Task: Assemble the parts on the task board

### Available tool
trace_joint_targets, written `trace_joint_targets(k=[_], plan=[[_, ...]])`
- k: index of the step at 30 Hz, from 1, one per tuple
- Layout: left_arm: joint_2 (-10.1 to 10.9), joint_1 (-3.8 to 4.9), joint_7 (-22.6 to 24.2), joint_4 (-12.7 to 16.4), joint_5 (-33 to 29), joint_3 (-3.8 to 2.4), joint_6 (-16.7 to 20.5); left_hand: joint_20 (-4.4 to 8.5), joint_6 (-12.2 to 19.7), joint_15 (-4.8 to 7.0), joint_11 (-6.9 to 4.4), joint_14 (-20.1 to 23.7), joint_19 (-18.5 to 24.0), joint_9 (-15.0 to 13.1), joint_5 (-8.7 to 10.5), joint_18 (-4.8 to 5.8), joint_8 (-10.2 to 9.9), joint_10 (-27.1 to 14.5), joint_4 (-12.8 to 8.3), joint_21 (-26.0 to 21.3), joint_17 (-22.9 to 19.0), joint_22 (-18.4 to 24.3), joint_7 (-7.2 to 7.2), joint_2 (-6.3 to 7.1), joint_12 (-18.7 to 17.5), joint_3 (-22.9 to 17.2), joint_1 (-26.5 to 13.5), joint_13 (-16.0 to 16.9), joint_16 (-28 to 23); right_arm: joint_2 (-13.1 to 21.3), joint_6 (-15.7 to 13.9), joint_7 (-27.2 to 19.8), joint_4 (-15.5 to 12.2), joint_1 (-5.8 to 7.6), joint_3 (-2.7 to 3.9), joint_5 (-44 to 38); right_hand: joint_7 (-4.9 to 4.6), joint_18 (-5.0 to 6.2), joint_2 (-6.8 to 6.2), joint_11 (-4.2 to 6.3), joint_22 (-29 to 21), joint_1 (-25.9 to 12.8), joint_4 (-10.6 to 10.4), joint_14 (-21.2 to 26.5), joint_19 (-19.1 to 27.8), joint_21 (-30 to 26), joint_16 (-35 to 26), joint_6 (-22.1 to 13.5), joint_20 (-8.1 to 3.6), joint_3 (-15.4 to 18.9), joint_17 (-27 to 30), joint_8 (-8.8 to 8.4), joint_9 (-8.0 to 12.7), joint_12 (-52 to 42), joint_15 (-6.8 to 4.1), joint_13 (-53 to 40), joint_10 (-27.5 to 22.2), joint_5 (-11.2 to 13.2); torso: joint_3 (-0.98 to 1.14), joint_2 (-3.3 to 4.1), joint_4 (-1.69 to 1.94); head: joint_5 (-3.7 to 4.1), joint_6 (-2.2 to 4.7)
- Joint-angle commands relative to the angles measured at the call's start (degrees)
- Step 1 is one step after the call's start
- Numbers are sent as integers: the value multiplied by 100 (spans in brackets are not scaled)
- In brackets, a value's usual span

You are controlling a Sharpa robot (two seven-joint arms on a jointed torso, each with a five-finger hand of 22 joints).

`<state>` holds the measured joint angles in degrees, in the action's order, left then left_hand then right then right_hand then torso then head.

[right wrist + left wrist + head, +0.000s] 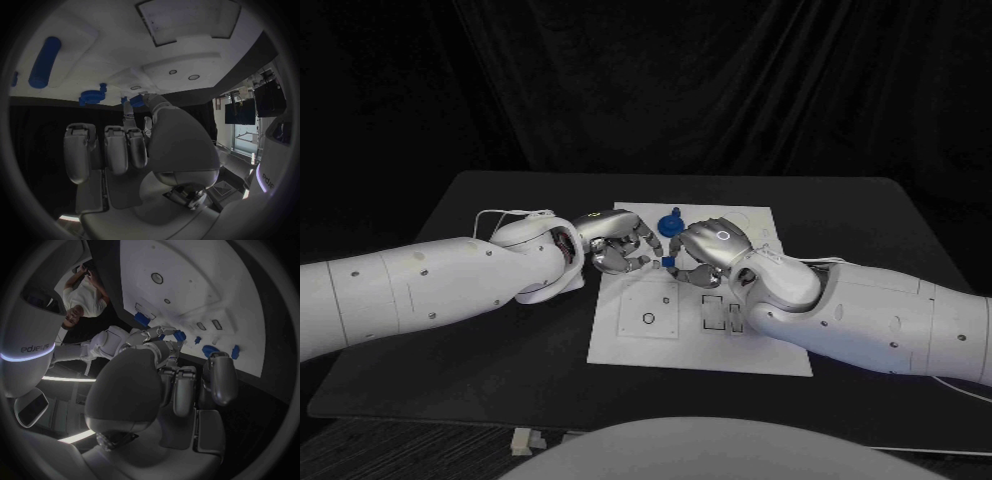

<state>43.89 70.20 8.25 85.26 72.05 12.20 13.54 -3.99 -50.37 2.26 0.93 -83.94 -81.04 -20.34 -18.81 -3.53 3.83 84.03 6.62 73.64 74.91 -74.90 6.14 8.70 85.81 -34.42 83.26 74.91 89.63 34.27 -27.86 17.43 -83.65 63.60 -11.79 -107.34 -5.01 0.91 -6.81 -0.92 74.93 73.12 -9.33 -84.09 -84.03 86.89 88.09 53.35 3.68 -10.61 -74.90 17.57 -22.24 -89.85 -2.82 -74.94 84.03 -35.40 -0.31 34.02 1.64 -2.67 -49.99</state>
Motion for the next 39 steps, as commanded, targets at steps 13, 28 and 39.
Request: trace_joint_targets(k=[13, 28, 39], plan=[[-99, -83, 44, -80, -37, -5, -280, 6, 13, 0, 4, -605, -3, 176, -109, -27, -26, 260, -42, 14, 1508, -1008, 56, 18, 9, -52, -120, 1123, 36, -37, 60, -45, 46, 18, 3, -15, -3, 9, -31, 36, 1374, -17, 6, -477, -408, -43, -31, -5, -54, -67, -995, 2, -6, -15, -36, -1506, 597, 53, 0, 4, 8, 26, -1], [-160, -116, -191, -204, -37, -5, -275, -35, 180, -50, 64, -588, 27, 352, -103, -34, -32, 225, -71, -18, 1481, -995, 129, -10, -27, -85, -183, 1087, 17, -26, 9, -138, -23, 18, 3, -15, -3, 10, -33, 37, 1372, -3, 15, -474, -406, -47, -37, -11, -53, -96, -985, -1, -16, -15, -36, -1506, 597, 58, -2, 6, 5, 28, -1], [-191, -162, -247, -247, -37, -5, -330, -50, 181, -69, 90, -581, 40, 386, -97, -38, -15, 218, -75, -33, 1470, -989, 159, -21, -34, -87, -202, 1080, 9, -29, -71, -176, -41, 18, 3, -15, -3, 11, -34, 37, 1371, 2, 18, -472, -403, -51, -40, -14, -53, -105, -978, -3, -19, -15, -36, -1506, 597, 60, -1, 2, 4, 20, -1]])
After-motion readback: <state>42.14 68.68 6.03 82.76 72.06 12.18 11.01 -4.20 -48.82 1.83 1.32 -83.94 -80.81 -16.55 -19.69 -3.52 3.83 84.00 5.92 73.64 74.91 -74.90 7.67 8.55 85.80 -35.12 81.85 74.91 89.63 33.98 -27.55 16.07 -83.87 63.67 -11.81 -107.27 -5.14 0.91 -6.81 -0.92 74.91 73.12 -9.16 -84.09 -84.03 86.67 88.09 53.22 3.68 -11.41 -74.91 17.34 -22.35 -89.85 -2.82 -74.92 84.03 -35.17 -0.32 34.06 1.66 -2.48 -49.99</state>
